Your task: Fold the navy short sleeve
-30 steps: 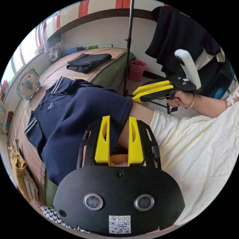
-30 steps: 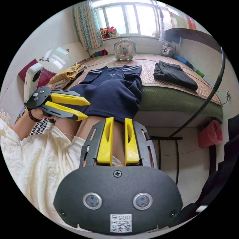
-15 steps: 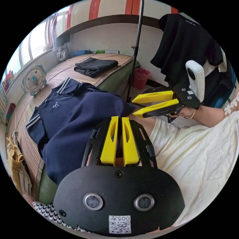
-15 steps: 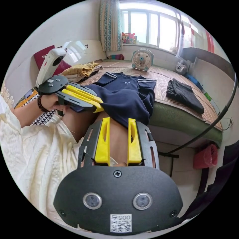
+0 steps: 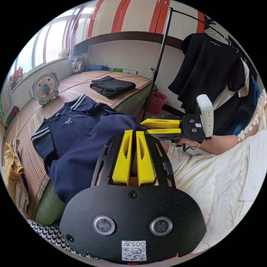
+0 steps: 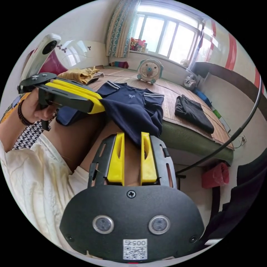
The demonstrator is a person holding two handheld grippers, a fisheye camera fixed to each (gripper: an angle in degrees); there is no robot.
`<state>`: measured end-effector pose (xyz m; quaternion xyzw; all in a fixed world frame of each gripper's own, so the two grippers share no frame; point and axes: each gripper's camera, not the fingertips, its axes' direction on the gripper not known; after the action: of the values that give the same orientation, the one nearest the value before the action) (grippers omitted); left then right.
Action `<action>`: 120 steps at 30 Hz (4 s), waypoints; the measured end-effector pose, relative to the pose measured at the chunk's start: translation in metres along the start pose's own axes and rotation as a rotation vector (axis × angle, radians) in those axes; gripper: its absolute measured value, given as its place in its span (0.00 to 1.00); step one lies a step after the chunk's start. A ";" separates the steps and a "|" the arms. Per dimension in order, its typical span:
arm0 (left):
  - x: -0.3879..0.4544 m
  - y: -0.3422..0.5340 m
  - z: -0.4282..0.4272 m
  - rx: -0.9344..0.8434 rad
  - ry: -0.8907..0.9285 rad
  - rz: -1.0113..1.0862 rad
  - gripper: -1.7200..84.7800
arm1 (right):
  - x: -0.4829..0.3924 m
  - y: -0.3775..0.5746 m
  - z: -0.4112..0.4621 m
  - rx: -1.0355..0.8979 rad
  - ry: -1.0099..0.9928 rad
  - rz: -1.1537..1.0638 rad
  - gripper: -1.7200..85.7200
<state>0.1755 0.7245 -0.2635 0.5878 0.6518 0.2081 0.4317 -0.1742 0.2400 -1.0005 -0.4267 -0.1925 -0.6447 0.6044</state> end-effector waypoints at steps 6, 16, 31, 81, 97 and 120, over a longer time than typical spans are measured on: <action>-0.003 0.002 -0.008 0.014 0.013 -0.017 0.06 | 0.012 0.005 0.002 -0.039 0.012 0.051 0.07; 0.001 0.015 -0.009 -0.103 -0.049 0.003 0.09 | 0.041 -0.006 -0.018 -0.045 0.097 0.083 0.01; 0.005 0.076 -0.055 -0.240 -0.222 -0.053 0.13 | 0.076 -0.052 -0.041 0.047 0.072 0.157 0.01; 0.025 0.095 -0.185 0.243 -0.649 -0.083 0.03 | 0.060 -0.078 -0.078 0.250 0.054 -0.040 0.01; -0.120 0.017 -0.140 0.204 -0.684 -0.173 0.03 | 0.084 -0.212 0.055 0.182 0.050 -0.103 0.01; -0.468 -0.048 0.086 -0.180 -0.493 -0.581 0.04 | 0.103 -0.383 0.490 -0.279 -0.058 -0.158 0.01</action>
<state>0.1868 0.2510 -0.1989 0.3709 0.6471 -0.0140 0.6660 -0.3704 0.6261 -0.5416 -0.5085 -0.1515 -0.6981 0.4807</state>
